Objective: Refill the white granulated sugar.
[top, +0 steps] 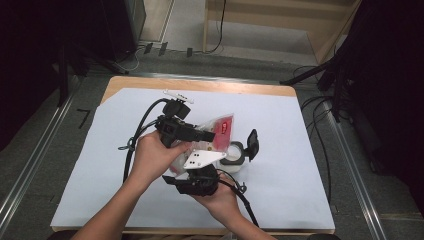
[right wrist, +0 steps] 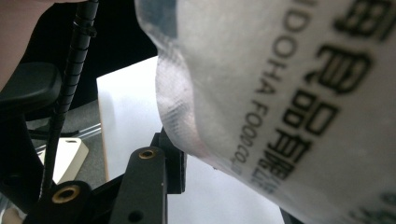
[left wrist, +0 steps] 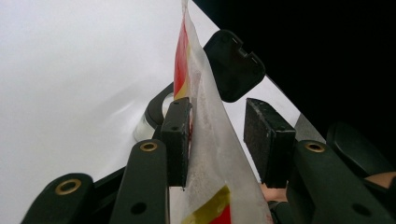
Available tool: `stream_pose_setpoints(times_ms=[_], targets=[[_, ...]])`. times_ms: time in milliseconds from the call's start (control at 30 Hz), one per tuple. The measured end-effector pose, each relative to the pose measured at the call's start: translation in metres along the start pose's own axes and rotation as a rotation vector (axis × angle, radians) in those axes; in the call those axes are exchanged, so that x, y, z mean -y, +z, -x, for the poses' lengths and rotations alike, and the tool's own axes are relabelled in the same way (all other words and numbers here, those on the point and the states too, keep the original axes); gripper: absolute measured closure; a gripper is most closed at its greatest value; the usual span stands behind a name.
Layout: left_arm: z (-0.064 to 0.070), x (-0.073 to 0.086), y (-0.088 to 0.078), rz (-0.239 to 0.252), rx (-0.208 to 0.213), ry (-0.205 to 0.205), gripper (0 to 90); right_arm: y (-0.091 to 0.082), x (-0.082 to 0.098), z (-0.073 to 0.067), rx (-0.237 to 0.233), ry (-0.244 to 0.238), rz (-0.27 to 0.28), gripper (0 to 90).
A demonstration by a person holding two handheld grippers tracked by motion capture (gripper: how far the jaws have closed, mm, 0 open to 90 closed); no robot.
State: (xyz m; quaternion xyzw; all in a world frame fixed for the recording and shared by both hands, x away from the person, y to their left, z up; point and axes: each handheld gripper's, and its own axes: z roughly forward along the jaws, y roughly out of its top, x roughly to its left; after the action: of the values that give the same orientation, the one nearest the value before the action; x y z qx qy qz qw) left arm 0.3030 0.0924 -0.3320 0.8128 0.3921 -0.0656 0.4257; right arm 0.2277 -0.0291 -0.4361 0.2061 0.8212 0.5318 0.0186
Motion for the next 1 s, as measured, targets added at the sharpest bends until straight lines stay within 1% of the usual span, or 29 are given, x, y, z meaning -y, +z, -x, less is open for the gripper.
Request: stream_pose_setpoints(times_ms=[33, 133, 300, 367, 400, 433, 567, 667, 767, 1000], targets=[[0.000, -0.001, 0.000, 0.002, -0.001, 0.005, 62.2, -0.001, -0.001, 0.000, 0.004, -0.005, 0.003, 63.5], [0.000, -0.004, 0.000, 0.008, 0.003, 0.000, 62.3, -0.003, -0.003, 0.002, 0.011, -0.011, 0.005, 63.4], [-0.004, -0.006, 0.006, -0.017, -0.003, -0.005, 62.2, -0.002, -0.001, 0.006, -0.006, 0.015, -0.007, 63.4], [-0.003, -0.006, 0.008, -0.014, -0.001, 0.001, 62.5, -0.003, 0.000, 0.007, 0.002, 0.017, -0.002, 63.4], [-0.003, -0.007, 0.008, -0.020, 0.001, 0.006, 62.6, -0.003, 0.000, 0.008, 0.005, 0.018, -0.002, 63.4], [-0.003, -0.007, 0.008, -0.014, 0.002, 0.003, 62.6, -0.003, 0.000, 0.008, 0.007, 0.018, -0.001, 63.4], [-0.003, -0.008, 0.009, -0.011, 0.007, 0.004, 62.7, -0.004, 0.000, 0.008, 0.010, 0.022, -0.001, 63.2], [-0.002, -0.010, 0.009, -0.013, 0.008, 0.018, 62.9, -0.005, -0.001, 0.007, 0.012, 0.026, 0.002, 63.0], [0.000, -0.011, 0.010, -0.010, 0.020, 0.021, 62.7, -0.006, -0.001, 0.007, 0.010, 0.026, 0.005, 63.0], [0.002, -0.013, 0.011, -0.016, 0.021, 0.033, 63.0, -0.008, -0.001, 0.005, 0.019, 0.027, 0.009, 63.3]])
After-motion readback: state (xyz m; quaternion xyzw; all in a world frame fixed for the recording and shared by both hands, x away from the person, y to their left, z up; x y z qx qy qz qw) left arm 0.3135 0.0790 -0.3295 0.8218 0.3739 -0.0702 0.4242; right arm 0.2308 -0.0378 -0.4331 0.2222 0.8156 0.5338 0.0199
